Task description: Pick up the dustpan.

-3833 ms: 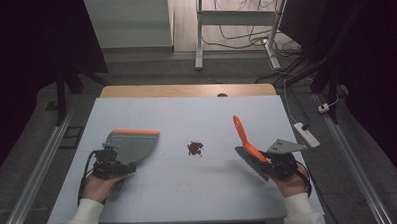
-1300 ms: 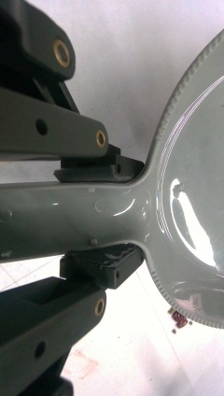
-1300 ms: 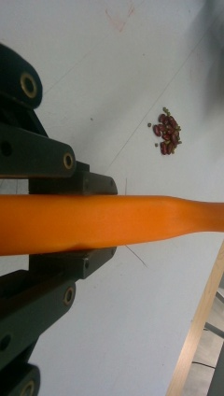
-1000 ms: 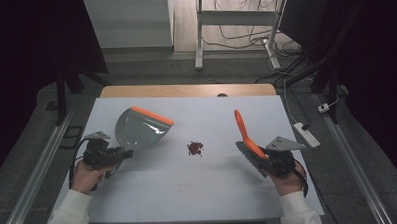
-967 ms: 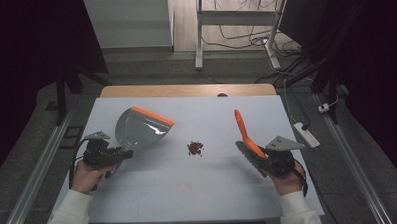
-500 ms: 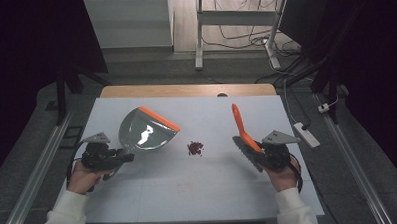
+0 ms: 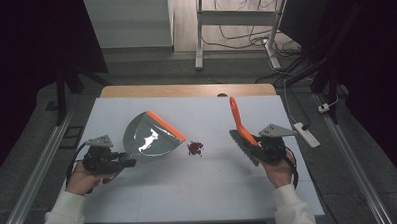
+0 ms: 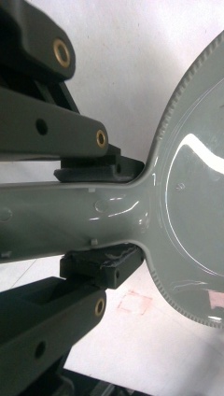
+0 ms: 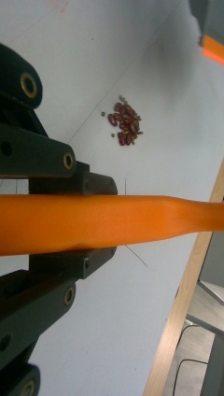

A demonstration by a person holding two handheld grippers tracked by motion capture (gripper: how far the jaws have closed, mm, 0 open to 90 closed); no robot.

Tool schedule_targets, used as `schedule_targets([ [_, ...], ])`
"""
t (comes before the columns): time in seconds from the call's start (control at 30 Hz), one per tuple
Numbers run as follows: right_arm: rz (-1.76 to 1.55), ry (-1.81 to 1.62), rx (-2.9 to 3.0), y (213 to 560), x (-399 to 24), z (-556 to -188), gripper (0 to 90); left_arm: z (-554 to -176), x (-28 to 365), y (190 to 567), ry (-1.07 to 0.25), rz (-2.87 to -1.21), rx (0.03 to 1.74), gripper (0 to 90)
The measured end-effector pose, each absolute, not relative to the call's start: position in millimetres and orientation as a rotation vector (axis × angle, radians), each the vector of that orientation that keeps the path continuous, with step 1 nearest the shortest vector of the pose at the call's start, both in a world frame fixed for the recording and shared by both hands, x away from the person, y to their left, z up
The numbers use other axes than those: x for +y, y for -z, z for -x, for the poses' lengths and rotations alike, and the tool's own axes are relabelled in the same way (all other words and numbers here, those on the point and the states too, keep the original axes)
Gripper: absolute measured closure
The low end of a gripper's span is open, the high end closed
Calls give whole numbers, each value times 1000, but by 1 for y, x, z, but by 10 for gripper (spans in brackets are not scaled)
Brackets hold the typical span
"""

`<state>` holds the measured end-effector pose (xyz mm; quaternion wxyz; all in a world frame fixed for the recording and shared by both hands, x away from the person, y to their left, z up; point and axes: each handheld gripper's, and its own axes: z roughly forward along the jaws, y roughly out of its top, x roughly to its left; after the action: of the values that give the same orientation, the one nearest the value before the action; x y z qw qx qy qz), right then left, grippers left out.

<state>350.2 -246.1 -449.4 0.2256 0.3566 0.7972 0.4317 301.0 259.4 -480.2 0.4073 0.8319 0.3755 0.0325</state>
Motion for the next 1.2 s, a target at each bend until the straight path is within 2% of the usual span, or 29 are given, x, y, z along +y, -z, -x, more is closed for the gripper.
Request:
schedule_targets([
  [0.57, -972, -1219, 2192, 444, -238, -359, 700, -296, 256, 477, -67, -2160, 887, 620],
  [1.2, -945, -1244, 2224, 447, -209, -389, 700, -288, 254, 478, -30, -2226, 835, 620],
])
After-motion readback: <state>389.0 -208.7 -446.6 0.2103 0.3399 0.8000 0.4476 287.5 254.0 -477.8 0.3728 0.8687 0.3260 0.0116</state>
